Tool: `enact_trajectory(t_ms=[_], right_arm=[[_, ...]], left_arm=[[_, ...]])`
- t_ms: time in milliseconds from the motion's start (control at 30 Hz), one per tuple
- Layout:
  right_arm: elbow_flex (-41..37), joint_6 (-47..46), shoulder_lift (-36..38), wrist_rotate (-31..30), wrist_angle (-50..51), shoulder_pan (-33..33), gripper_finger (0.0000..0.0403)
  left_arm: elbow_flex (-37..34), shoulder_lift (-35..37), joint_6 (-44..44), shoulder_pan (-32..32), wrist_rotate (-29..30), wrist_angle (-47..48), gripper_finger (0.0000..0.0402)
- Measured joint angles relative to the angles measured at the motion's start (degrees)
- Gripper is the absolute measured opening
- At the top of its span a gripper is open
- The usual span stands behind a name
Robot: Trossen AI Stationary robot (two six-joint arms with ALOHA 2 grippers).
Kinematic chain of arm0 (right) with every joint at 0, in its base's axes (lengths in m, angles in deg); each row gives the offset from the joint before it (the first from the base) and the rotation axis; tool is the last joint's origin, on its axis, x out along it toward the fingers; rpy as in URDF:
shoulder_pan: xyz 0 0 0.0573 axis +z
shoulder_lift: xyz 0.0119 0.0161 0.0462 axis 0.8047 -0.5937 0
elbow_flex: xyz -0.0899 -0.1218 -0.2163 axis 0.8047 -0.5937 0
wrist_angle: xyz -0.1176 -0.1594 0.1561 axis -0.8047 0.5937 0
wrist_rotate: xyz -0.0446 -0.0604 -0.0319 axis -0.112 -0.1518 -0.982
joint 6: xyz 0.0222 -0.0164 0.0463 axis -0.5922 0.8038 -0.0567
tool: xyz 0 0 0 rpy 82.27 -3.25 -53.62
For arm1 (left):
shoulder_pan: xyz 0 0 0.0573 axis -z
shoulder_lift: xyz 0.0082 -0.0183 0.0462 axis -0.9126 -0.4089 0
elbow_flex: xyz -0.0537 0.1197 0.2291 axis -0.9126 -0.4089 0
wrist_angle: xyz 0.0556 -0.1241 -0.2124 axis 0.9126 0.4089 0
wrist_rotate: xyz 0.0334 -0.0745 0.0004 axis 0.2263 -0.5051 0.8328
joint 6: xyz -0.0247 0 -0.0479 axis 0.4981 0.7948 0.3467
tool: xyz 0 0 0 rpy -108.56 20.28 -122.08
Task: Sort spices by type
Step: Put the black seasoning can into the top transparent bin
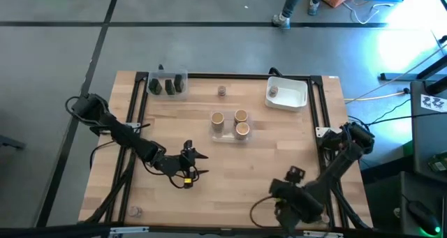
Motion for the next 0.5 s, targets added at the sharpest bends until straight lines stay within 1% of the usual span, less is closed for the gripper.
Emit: enact_trajectory(t_ms=[100, 233, 400, 500], right_arm=[[-0.02, -9.73, 0.00, 1.78, 2.49, 2.69, 0.0340], [-0.02, -18.77, 0.00, 7.40, 4.62, 5.57, 0.0340], [-0.02, -24.28, -0.04, 9.83, 3.06, 8.39, 0.0340], [-0.02, -24.19, -0.04, 13.69, 0.19, 9.06, 0.0340]], left_arm=[[0.00, -0.23, 0.15, 0.07, 0.02, -0.90, 0.0241], [0.00, -0.23, 0.19, 0.12, 0.00, -1.04, 0.0241], [0.00, -0.23, 0.41, 0.17, 0.00, -1.11, 0.0241], [0.00, -0.23, 0.53, 0.22, 0.00, -1.09, 0.0241]])
